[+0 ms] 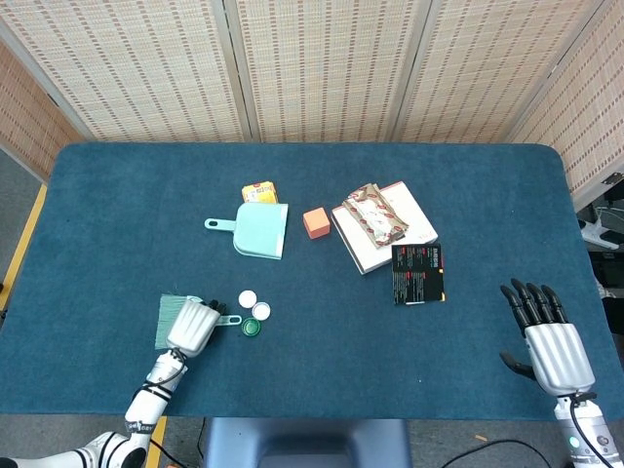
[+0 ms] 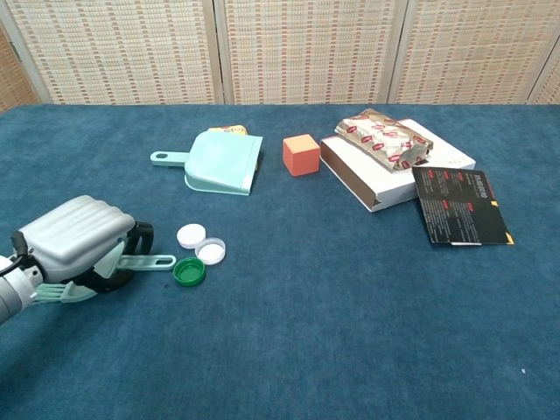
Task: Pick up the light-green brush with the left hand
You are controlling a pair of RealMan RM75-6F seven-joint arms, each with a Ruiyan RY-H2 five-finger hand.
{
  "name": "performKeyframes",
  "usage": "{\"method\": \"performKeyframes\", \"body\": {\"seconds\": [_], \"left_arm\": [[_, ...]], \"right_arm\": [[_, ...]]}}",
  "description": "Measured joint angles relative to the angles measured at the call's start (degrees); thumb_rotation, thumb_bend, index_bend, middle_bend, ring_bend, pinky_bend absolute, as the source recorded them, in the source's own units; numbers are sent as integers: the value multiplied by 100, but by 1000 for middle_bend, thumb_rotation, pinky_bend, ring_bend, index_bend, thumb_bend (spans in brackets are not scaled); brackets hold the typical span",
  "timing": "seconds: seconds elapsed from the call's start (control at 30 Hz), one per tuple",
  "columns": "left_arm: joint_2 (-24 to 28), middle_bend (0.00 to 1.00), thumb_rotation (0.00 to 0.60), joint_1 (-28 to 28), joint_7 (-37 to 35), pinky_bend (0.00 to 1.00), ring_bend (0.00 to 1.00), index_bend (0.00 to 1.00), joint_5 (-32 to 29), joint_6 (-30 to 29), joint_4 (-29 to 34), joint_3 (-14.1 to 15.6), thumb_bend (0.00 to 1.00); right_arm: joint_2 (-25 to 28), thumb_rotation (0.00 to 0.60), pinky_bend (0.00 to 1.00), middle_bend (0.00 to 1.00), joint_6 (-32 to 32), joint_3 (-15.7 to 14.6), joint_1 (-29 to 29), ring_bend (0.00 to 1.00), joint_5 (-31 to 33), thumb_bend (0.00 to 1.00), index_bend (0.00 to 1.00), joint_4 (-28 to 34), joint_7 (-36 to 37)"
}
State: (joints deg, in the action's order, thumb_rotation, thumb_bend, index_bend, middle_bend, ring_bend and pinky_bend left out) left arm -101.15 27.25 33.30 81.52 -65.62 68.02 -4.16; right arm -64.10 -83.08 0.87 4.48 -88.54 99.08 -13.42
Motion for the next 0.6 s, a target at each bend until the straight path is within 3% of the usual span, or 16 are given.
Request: {"method": "performKeyframes", "body": {"seconds": [0.13, 0.27, 0.47, 0.6], "left_arm": [[-66, 810, 600, -17, -217, 862, 733, 697, 147, -309, -86, -16, 711], [-105, 859, 600, -23, -853, 868, 739, 720, 378, -619, -215, -26, 771], [-197, 875, 600, -4, -2796, 877, 738, 722, 769, -1244, -524, -78, 798], [-387, 876, 600, 38, -4653, 876, 735, 723, 951, -1690, -951, -157, 803]], "right_arm": [[0, 600, 0, 0, 17, 0, 5, 0, 13, 98, 0, 2, -11], [-1, 600, 0, 0, 19, 8, 4, 0, 37, 98, 0, 7, -20], [-20, 600, 0, 0, 39, 10, 10, 0, 59, 99, 0, 26, -73], [-26, 600, 0, 0, 31, 10, 3, 0, 67, 98, 0, 35, -93]]}}
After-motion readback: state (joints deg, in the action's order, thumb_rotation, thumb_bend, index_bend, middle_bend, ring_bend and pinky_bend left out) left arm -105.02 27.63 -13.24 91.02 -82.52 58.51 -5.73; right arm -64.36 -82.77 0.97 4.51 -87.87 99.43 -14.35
